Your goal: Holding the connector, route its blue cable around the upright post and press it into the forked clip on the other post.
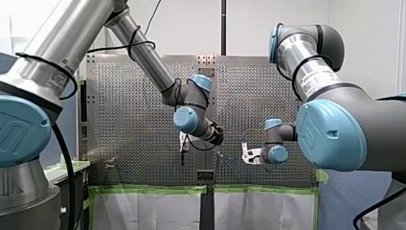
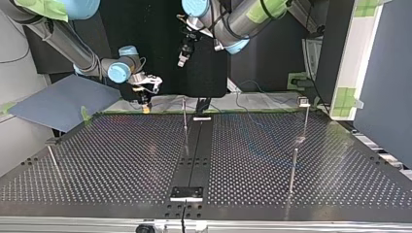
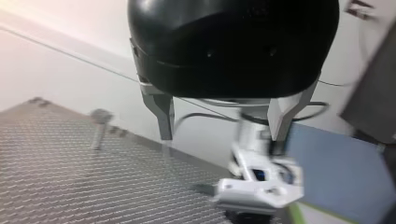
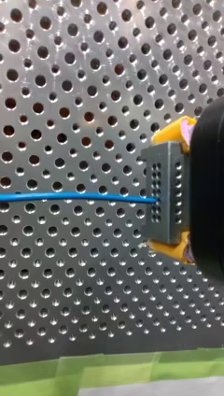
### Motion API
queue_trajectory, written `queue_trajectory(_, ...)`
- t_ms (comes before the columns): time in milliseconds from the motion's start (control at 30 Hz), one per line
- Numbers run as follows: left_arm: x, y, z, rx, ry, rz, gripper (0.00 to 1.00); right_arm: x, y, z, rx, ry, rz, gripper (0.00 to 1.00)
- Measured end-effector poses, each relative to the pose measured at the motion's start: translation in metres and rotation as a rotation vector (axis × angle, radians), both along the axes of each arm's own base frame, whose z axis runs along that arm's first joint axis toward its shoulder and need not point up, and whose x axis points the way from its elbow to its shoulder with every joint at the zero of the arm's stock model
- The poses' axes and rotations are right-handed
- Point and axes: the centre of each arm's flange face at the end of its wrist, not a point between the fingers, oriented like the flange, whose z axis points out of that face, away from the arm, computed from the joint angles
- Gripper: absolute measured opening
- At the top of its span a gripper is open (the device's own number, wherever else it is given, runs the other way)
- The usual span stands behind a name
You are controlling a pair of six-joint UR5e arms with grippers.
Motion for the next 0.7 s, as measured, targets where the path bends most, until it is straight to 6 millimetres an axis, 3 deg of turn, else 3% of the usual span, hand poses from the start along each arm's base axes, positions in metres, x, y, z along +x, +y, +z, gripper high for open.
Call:
queue_trajectory(333, 0.018, 0.041, 0.024, -0.126, -0.036, 0.011, 1.00, 0.000, 0.000, 0.000, -0.001, 0.000, 0.001, 0.00)
queue_trajectory(700, 0.019, 0.099, 0.037, -0.057, -0.076, 0.064, 1.00, 0.001, 0.000, 0.000, -0.002, -0.002, 0.001, 0.00)
